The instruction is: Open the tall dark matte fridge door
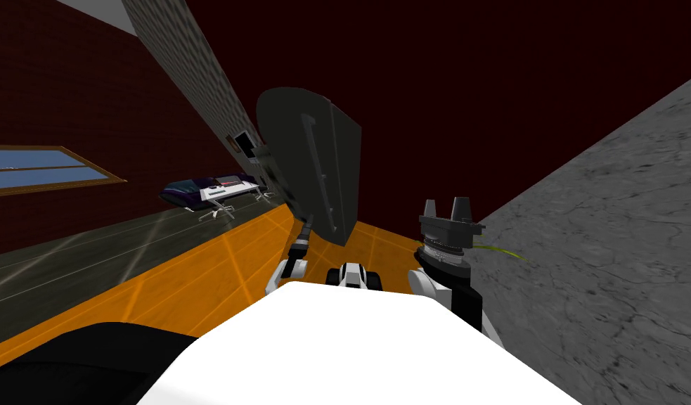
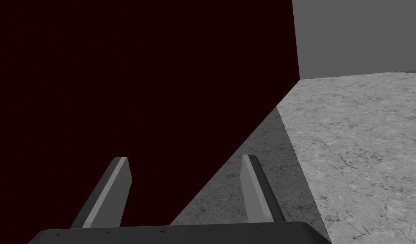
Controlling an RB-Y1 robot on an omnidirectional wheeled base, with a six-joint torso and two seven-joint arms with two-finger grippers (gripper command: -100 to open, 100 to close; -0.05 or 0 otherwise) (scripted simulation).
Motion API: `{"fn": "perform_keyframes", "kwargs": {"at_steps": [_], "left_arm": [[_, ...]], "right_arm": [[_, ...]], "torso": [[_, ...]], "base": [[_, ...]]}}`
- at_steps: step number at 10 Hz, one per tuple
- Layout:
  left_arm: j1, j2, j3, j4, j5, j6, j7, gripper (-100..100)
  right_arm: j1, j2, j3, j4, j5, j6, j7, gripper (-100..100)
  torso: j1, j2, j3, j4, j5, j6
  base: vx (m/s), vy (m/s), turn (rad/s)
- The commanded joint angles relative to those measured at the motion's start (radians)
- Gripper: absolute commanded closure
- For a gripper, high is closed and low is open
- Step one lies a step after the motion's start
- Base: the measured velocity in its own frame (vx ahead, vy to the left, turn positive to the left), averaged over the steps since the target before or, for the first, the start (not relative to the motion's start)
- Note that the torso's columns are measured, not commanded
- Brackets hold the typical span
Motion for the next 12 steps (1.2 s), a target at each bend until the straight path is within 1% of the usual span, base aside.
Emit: {"fn": "perform_keyframes", "kwargs": {"at_steps": [1,6,7,12], "left_arm": [[-0.022,0.002,0.000,0.082,-0.022,-0.001,-0.021,-100],[-0.066,0.010,-0.001,0.229,-0.062,0.000,-0.058,-100],[-0.066,0.010,-0.001,0.233,-0.062,0.000,-0.058,-100],[-0.098,0.033,-0.002,0.342,-0.092,0.001,-0.085,-100]], "right_arm": [[0.000,0.000,0.000,0.000,0.000,0.000,0.000,0],[0.000,0.000,0.000,0.000,0.000,0.000,0.000,0],[0.000,0.000,0.000,0.000,0.000,0.000,0.000,0],[0.000,0.000,0.000,0.000,0.000,0.000,0.000,0]], "torso": [[-0.002,-0.002,-0.001,0.000,0.000,0.000],[0.000,0.002,0.001,0.000,0.000,0.000],[0.000,0.000,0.000,0.000,0.000,0.000],[0.000,0.000,0.000,0.000,0.000,0.000]], "base": [[0.149,-0.066,-0.017],[0.130,-0.041,-0.017],[0.085,-0.030,-0.004],[0.083,-0.036,-0.012]]}}
